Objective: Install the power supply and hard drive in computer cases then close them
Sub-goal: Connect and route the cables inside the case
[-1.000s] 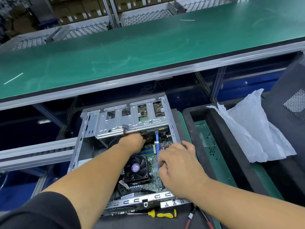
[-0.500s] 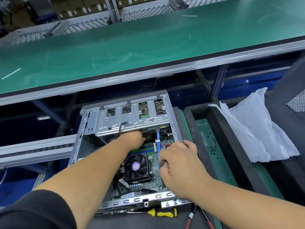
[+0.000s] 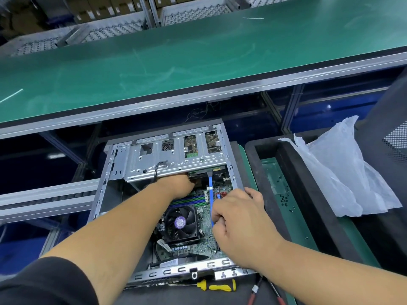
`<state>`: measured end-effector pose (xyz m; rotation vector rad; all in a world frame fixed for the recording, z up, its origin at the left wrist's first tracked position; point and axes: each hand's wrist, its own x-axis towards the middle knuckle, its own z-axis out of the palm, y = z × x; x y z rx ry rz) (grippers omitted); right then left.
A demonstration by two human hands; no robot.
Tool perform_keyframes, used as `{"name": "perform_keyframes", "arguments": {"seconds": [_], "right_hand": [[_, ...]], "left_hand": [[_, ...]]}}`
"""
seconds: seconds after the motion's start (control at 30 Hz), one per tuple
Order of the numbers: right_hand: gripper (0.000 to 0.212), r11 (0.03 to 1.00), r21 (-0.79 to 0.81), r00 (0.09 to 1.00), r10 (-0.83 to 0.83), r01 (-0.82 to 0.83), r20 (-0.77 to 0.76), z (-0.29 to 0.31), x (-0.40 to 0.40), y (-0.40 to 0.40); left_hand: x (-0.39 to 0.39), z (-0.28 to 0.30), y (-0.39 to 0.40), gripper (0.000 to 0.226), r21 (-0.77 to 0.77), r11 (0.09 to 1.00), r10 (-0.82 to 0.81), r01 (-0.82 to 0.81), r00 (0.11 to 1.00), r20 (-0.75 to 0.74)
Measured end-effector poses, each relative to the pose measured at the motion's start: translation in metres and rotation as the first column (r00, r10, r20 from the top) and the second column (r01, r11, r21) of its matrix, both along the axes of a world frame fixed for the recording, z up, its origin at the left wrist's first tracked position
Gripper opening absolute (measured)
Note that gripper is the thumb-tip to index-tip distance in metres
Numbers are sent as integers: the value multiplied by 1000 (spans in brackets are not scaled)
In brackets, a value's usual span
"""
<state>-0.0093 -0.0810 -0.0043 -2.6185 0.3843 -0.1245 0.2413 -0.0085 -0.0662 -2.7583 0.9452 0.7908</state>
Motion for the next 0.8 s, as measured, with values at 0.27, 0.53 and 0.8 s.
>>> {"name": "perform_keyframes", "arguments": {"seconds": [0.27,0.53,0.8], "right_hand": [[17,1000,5,1000,3,-3,-8,1,1,0],[15,1000,30,1000,-4,4,12,2,0,0],[16,1000,27,1000,-7,7,8,3,-1,1]], "left_hand": [[-1,7,-6,37,25,999,29,-28,999,-29],[2,-5,-2,28,-34,999,17,-17,1000,8],[4,-4,-3,26,-83,991,101,-106,993,-66]]}}
